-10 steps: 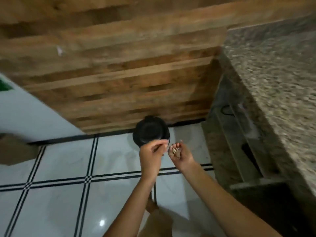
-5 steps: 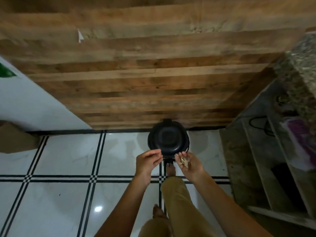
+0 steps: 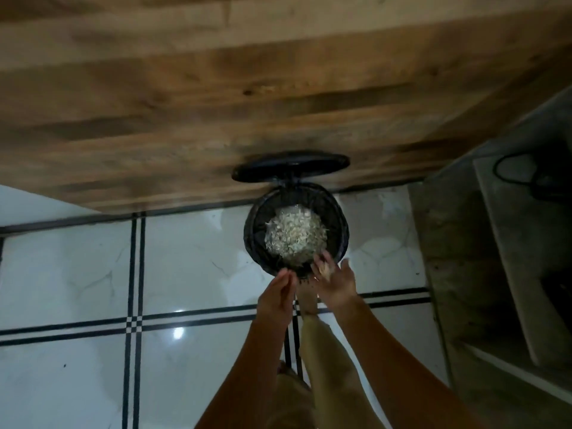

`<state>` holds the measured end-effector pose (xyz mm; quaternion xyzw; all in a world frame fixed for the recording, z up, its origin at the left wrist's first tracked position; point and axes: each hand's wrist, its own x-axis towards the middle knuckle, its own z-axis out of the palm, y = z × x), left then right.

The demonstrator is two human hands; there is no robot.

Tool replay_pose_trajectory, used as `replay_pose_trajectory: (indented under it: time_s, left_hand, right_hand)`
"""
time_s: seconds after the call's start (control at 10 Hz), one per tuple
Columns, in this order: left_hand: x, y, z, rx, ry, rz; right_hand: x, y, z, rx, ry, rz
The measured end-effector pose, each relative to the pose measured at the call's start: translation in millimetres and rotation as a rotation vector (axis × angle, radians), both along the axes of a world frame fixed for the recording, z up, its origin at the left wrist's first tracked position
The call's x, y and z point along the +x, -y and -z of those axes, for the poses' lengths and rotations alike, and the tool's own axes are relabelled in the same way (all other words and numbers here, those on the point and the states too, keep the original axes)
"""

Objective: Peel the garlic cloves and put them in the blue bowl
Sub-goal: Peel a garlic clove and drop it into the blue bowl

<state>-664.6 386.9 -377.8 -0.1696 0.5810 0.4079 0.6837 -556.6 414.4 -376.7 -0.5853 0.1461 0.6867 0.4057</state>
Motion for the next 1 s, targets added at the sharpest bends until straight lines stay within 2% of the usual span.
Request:
replay_pose_trajectory:
  time_s: [0.1,0.2,0.4,0.5,0.6,0.7,0.8,0.9,1.0]
  left_hand:
    - [4.6,-25.6,29.2,-0.030,-0.131,-0.076]
    - [8.3,-45.0,38.5,-0.104,-0.135,-0.027]
    - [-5.1,-63.4,0.3,-0.055,-0.138,0.123]
    - [-13.6,-62.6,-45.9,0.044,-0.242,0.241]
    - [-19.8,-57.5,-98.9,0.143,-0.498,0.415]
    - [-15.2,-44.8,-154.9,0.334,-0.855,0.777]
    - [24.3,-18.0,-221.5,0.598,-0.975,1.067]
    - [101.8,6.6,-272.6,0.789,-0.869,1.337]
    - [203.1,47.4,-314.4,1.016,-0.775,1.543]
  right_hand:
    - [-4.7,-30.7,29.0,0.013,-0.101,0.018]
    - [-1.9,-39.5,27.0,-0.002,-0.175,0.070]
    - [10.4,-30.7,-6.6,0.008,-0.006,-0.052]
    - [12.4,-22.9,-49.0,0.048,0.047,-0.125]
    - [14.6,-13.2,-110.4,0.113,0.173,-0.275]
    - [27.6,15.4,-182.7,0.249,0.486,-0.514]
    - [65.3,68.9,-254.7,0.441,0.809,-0.723]
    - [130.5,128.2,-304.9,0.389,1.215,-0.776]
    - [213.1,207.0,-339.0,0.211,1.566,-0.650]
